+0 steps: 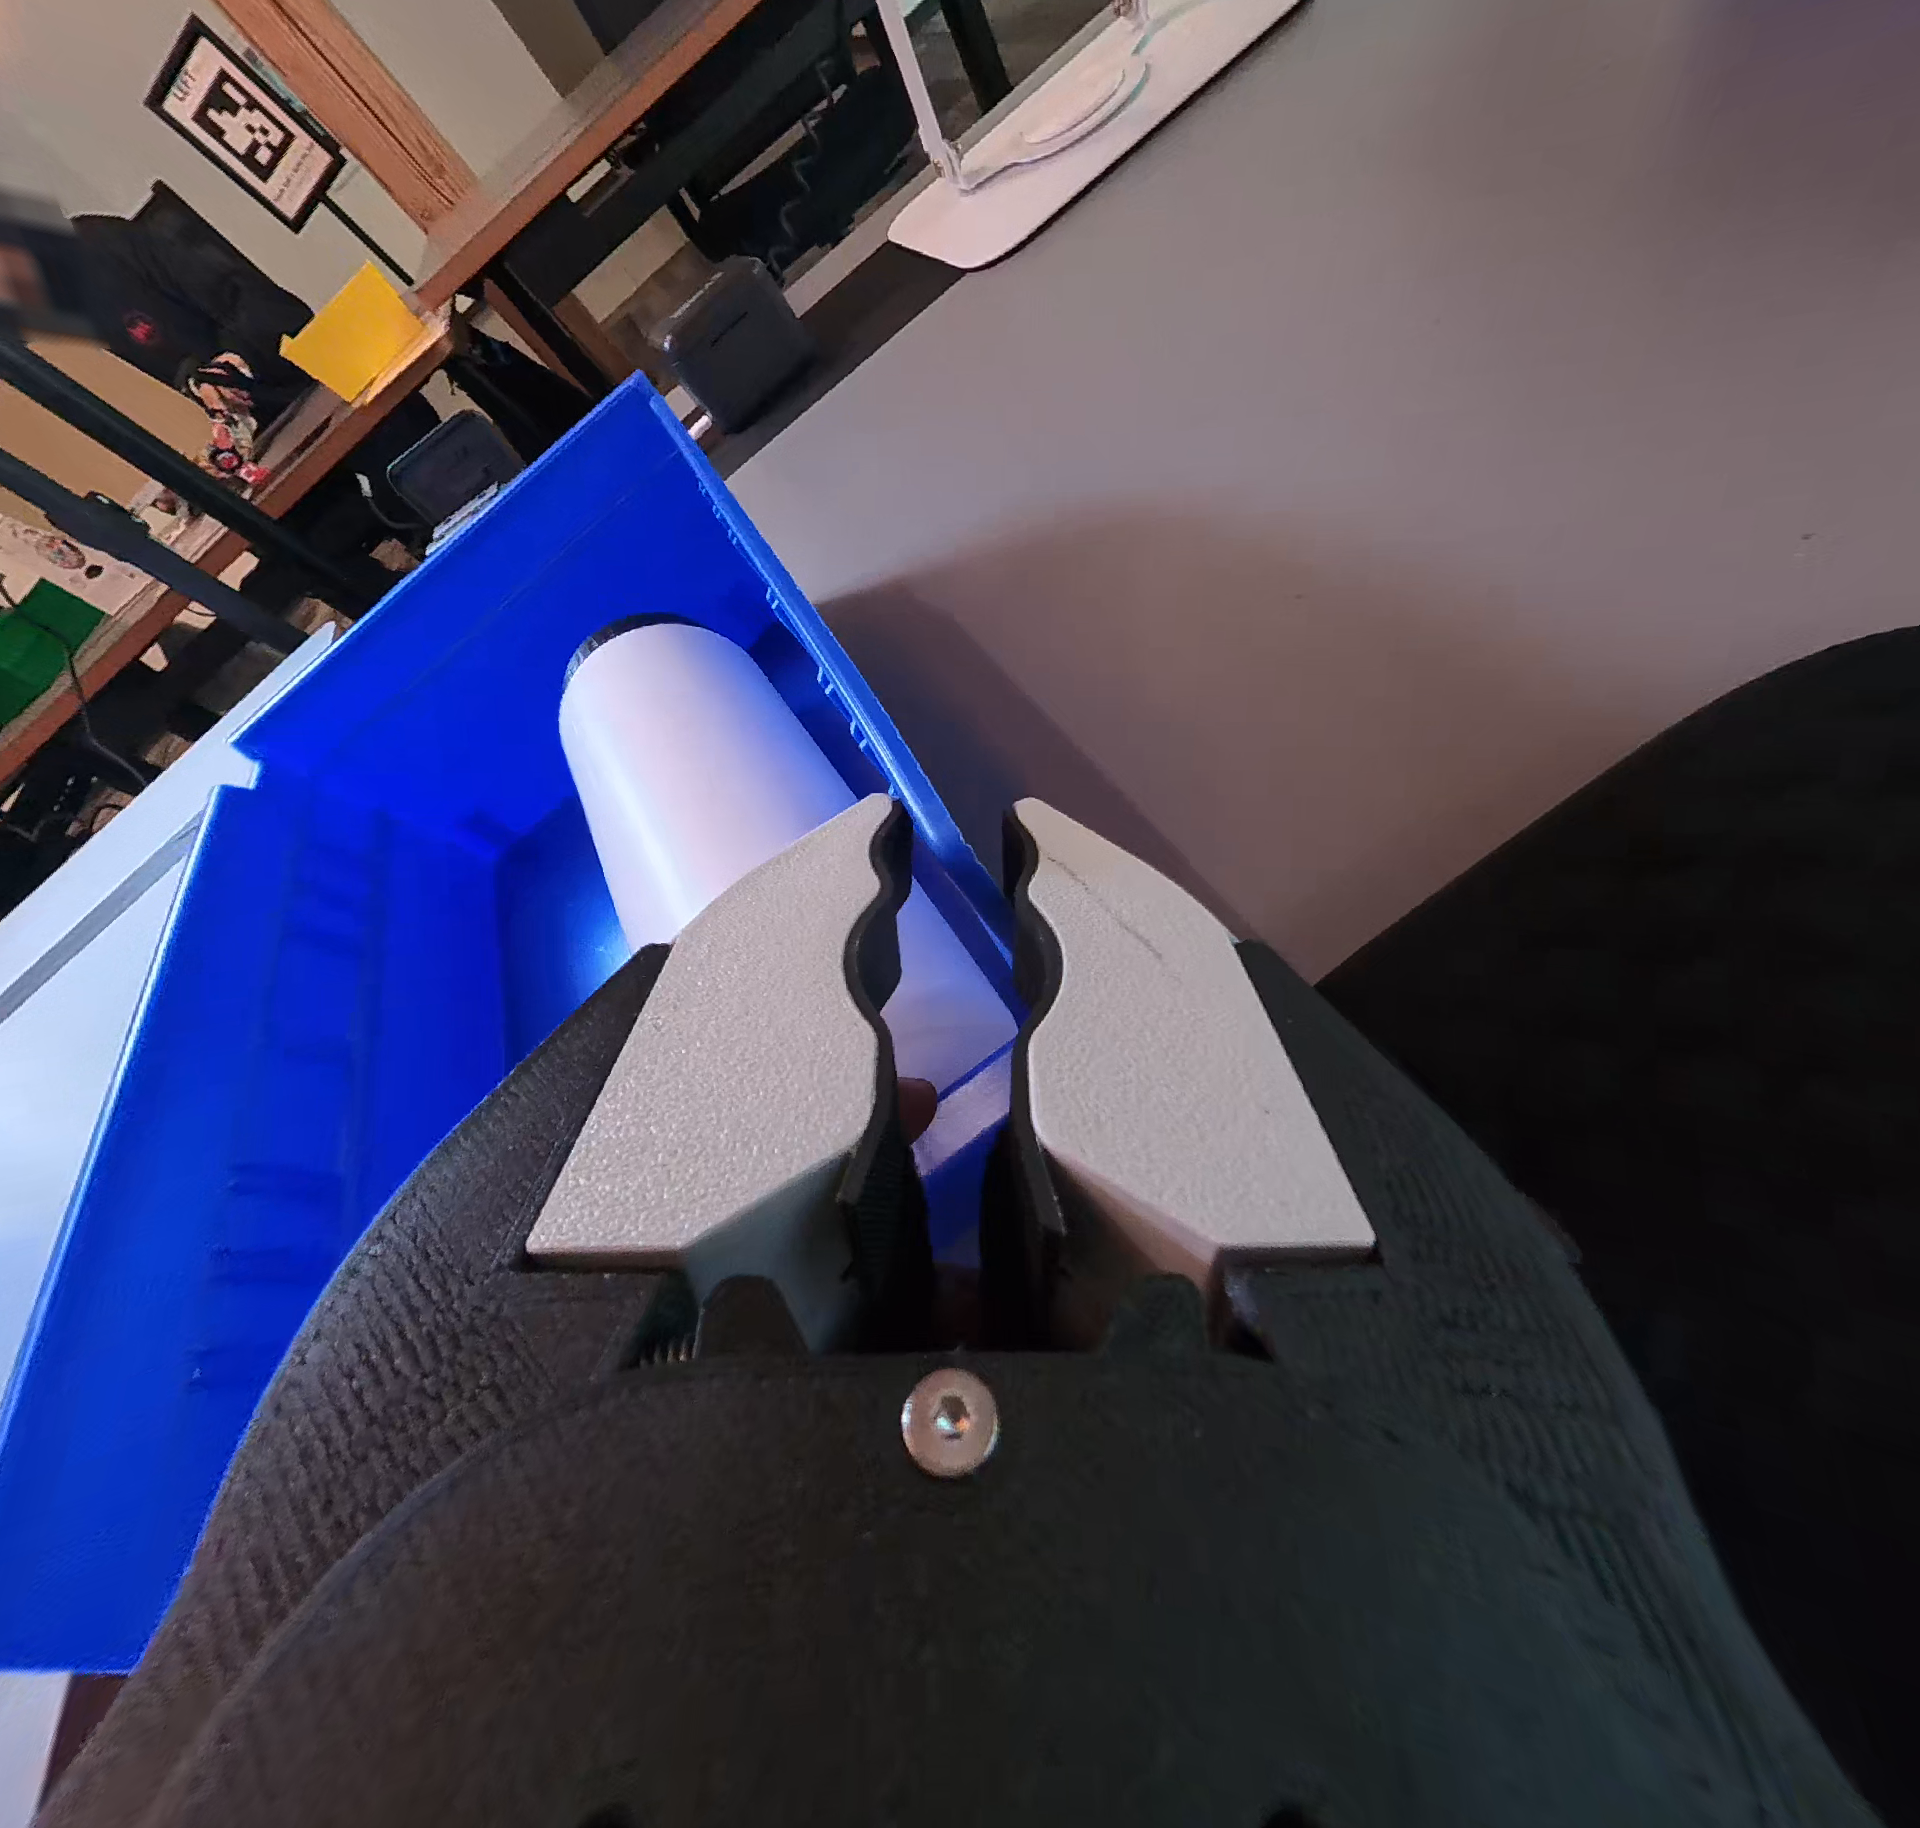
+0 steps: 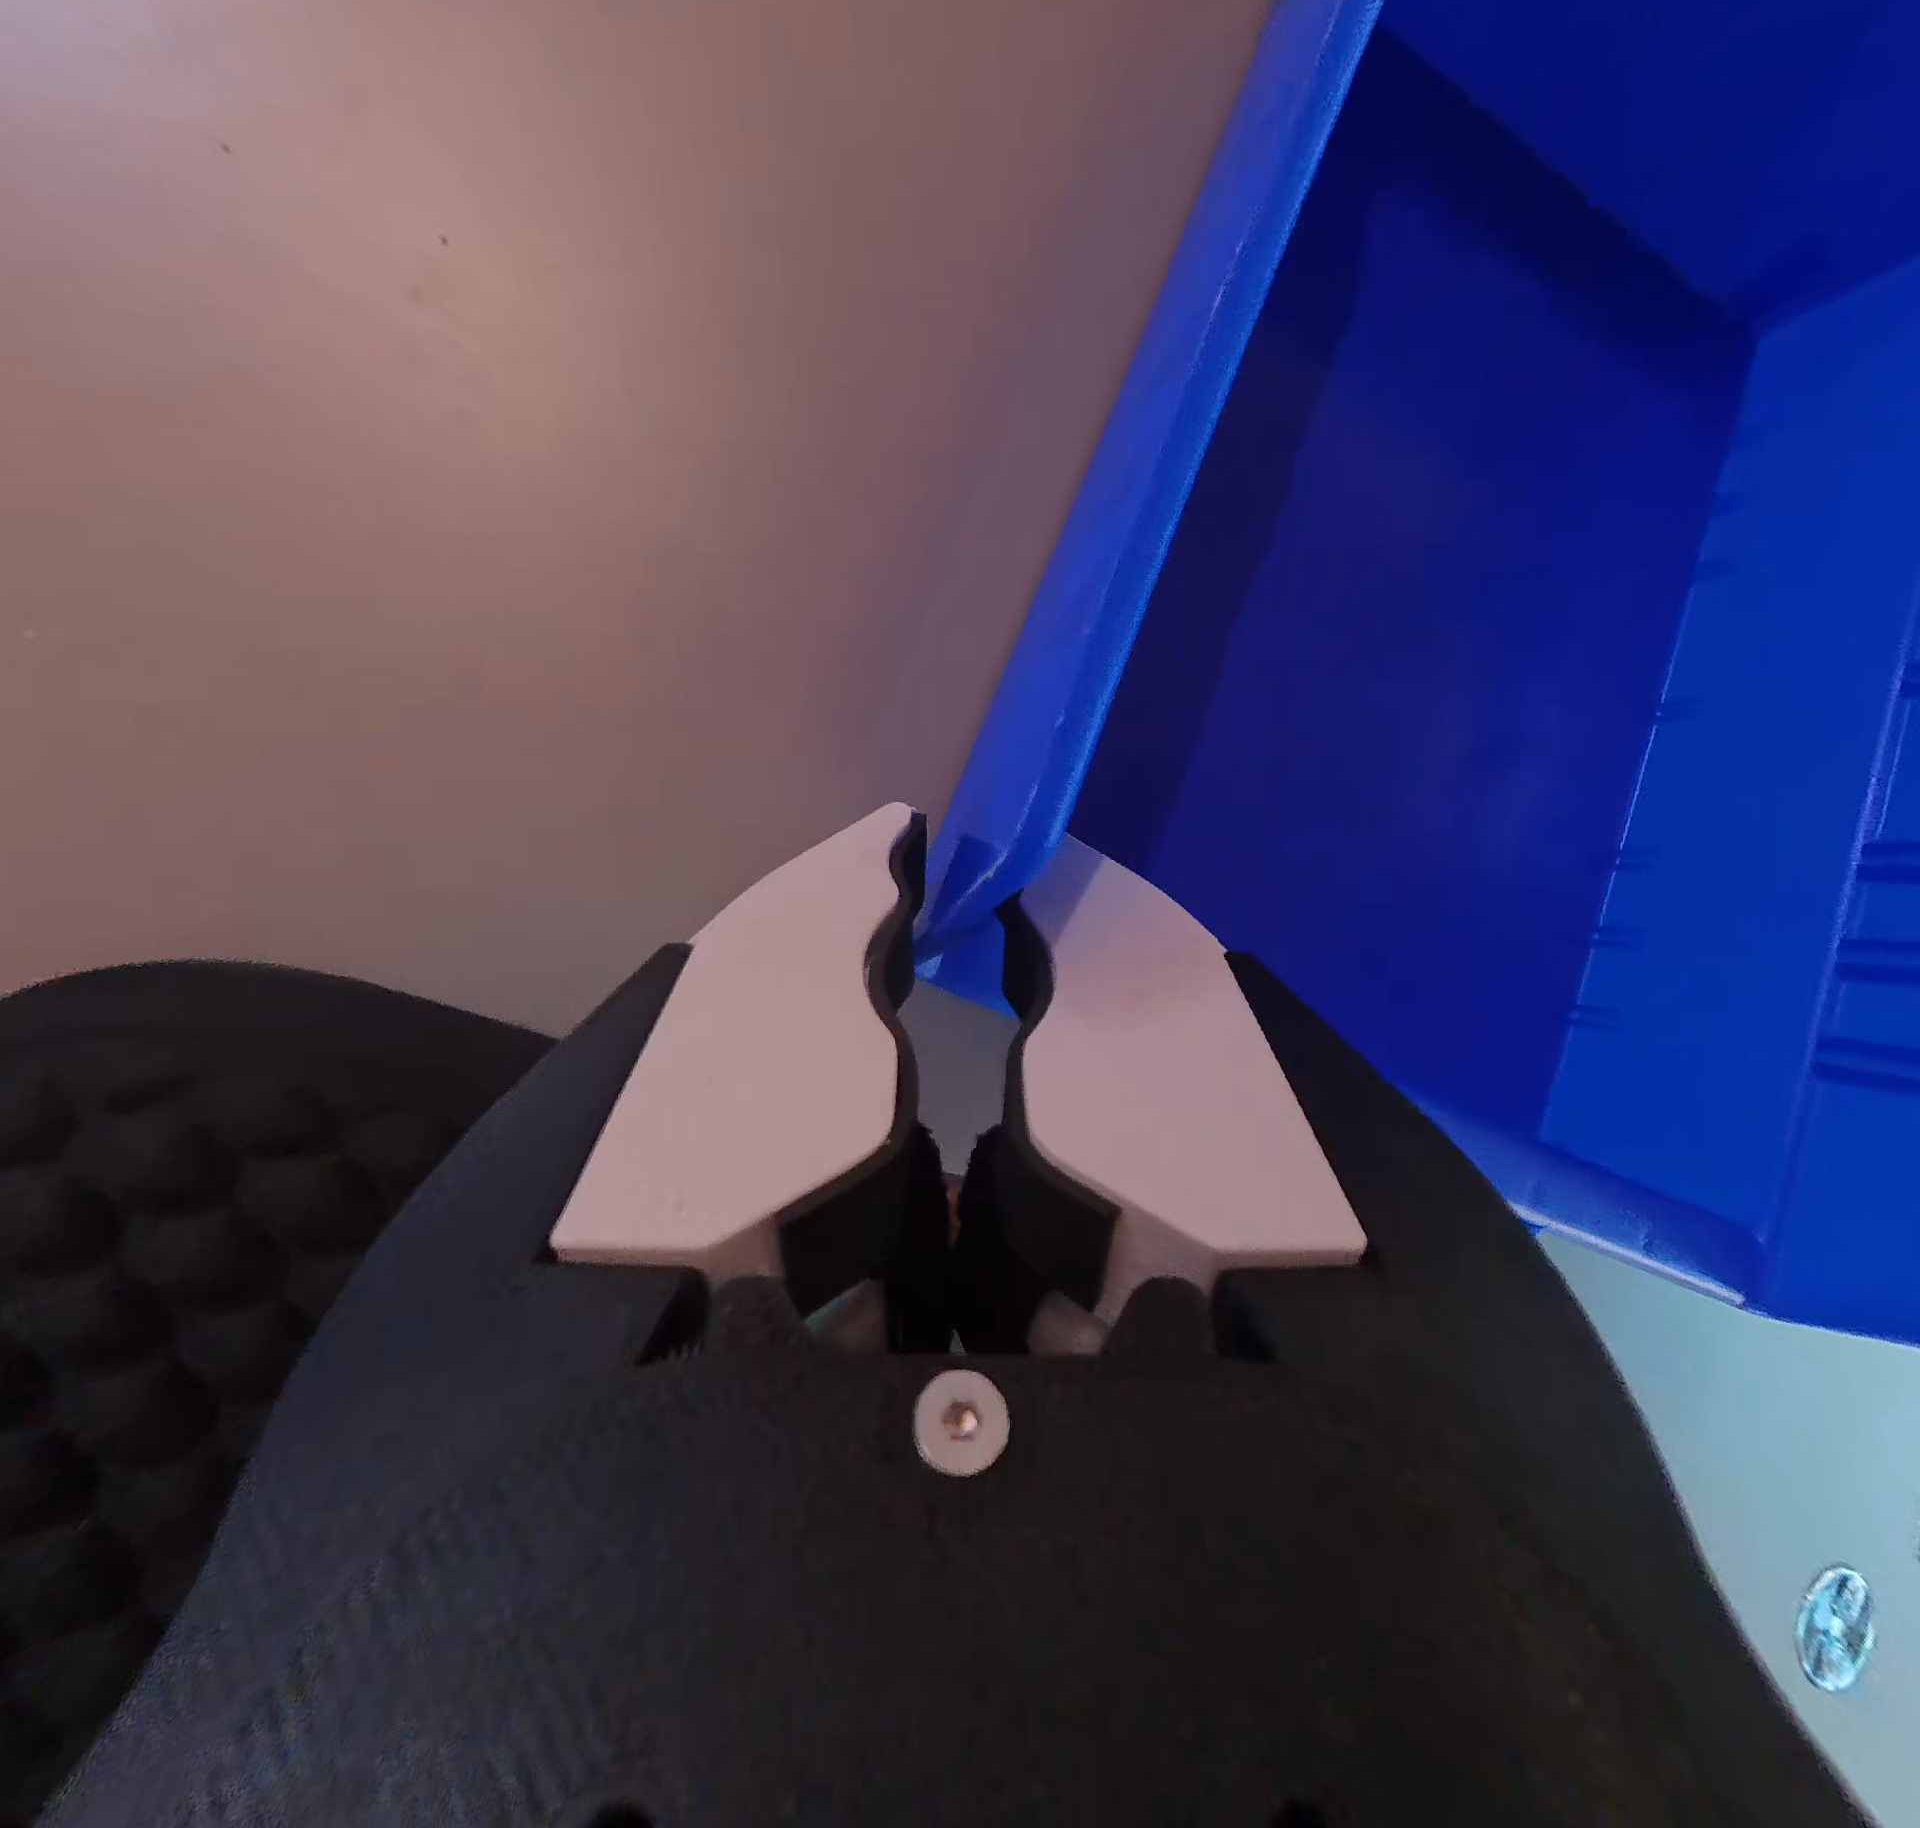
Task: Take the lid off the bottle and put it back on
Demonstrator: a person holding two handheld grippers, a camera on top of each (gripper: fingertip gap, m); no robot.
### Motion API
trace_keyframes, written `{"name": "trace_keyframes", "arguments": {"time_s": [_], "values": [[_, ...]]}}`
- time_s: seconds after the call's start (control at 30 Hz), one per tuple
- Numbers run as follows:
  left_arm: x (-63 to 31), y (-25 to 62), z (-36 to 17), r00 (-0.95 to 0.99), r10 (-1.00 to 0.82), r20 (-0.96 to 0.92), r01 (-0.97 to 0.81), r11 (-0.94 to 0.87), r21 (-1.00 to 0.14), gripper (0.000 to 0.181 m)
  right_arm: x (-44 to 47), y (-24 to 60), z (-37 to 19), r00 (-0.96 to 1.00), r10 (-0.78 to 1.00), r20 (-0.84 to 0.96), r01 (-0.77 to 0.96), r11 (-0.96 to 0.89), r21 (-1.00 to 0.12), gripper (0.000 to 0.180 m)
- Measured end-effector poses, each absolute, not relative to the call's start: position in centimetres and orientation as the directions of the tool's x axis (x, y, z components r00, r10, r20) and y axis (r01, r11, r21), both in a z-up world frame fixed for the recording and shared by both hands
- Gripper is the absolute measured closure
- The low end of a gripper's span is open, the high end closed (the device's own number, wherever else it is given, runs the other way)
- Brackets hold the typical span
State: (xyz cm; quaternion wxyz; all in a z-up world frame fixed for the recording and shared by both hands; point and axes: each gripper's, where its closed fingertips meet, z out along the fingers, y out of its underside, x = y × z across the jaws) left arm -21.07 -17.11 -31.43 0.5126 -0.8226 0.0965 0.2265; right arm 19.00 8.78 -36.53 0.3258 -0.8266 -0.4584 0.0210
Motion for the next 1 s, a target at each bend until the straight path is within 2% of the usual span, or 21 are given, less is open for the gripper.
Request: {"name": "trace_keyframes", "arguments": {"time_s": [0.03,0.27,0.5,0.67,0.7,0.77,0.87,1.0], "values": [[-21.1,-17.1,-31.4,0.882,0.078,-0.464,-0.384,-0.451,-0.806,0.165,18.8,8.9,-36.5,0.584,0.768,0.263,0.736,-0.365,-0.57,0.167],[-21.3,-16.5,-31.4,0.879,0.115,-0.463,-0.372,-0.443,-0.816,0.165,18.3,9.9,-36.4,0.608,0.74,0.287,0.709,-0.345,-0.615,0.168],[-21.5,-16.7,-31.4,0.88,0.108,-0.462,-0.369,-0.457,-0.809,0.166,19.1,9.7,-36.4,0.587,0.753,0.298,0.737,-0.344,-0.582,0.169],[-21.5,-16.8,-31.5,0.884,0.109,-0.454,-0.363,-0.45,-0.816,0.165,19.1,9.6,-36.4,0.583,0.767,0.267,0.725,-0.343,-0.598,0.168],[-21.5,-16.8,-31.4,0.887,0.112,-0.449,-0.358,-0.449,-0.819,0.163,19.0,9.5,-36.4,0.576,0.774,0.264,0.726,-0.335,-0.601,0.168],[-21.1,-16.8,-30.8,0.911,0.109,-0.397,-0.319,-0.42,-0.849,0.141,18.7,9.0,-36.4,0.553,0.803,0.224,0.719,-0.323,-0.616,0.158],[-20.4,-17.2,-28.2,0.98,0.095,-0.177,-0.139,-0.311,-0.94,0.113,17.8,8.2,-34.9,0.52,0.843,0.135,0.659,-0.296,-0.691,0.139],[-23.7,-18.7,-23.5,0.981,0.196,0.013,0.044,-0.155,-0.987,0.11,17.4,7.4,-31.3,0.484,0.87,0.094,0.55,-0.218,-0.806,0.119]]}}
